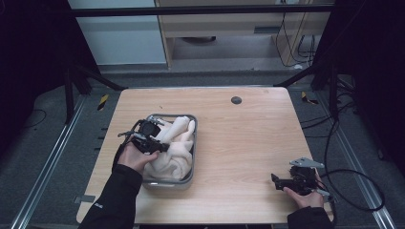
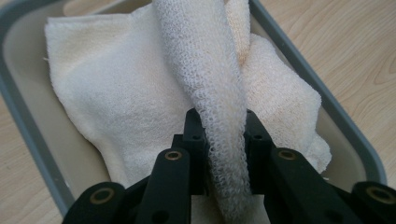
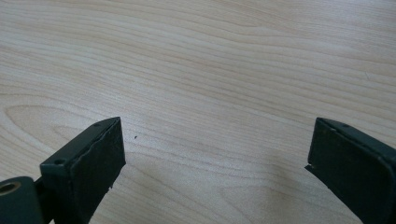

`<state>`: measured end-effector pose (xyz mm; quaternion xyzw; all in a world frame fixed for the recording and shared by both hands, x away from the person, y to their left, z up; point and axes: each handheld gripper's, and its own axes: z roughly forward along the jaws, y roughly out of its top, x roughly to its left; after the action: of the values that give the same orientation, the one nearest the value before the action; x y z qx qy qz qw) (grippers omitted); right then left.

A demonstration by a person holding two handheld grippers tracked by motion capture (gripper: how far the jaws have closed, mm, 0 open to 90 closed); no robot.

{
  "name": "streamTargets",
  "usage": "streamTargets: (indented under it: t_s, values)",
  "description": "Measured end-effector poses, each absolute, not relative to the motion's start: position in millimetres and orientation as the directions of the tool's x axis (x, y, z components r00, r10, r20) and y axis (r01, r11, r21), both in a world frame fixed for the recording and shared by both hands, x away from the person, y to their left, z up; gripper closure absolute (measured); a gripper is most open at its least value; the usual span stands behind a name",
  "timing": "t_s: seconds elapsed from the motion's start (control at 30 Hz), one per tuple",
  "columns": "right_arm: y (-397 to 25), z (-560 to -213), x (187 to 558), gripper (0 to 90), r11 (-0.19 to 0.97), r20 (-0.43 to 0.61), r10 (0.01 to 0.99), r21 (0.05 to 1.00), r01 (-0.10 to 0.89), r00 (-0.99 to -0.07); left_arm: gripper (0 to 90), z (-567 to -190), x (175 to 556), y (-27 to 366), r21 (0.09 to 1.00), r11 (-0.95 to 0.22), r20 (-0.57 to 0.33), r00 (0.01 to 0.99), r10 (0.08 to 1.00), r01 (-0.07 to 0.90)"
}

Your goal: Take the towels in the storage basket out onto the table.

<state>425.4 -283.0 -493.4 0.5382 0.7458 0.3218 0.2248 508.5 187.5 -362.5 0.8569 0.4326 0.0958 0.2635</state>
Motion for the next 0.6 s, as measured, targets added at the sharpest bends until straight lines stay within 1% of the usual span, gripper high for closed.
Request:
streamTargets:
  t_s: [0.37, 0.6]
  values:
    - [-283, -493, 426, 4.0, 0.212, 0.013, 0.948, 0.722, 0.658, -0.319, 76.3, -328, 504, 200, 0.605, -0.440, -0.068, 0.593, 0.802, 0.664]
    - [-283, -493, 426, 4.0, 0.211, 0.013, 0.948, 0.722, 0.659, -0.319, 76.3, -309, 503, 200, 0.616, -0.443, -0.051, 0.595, 0.802, 0.651]
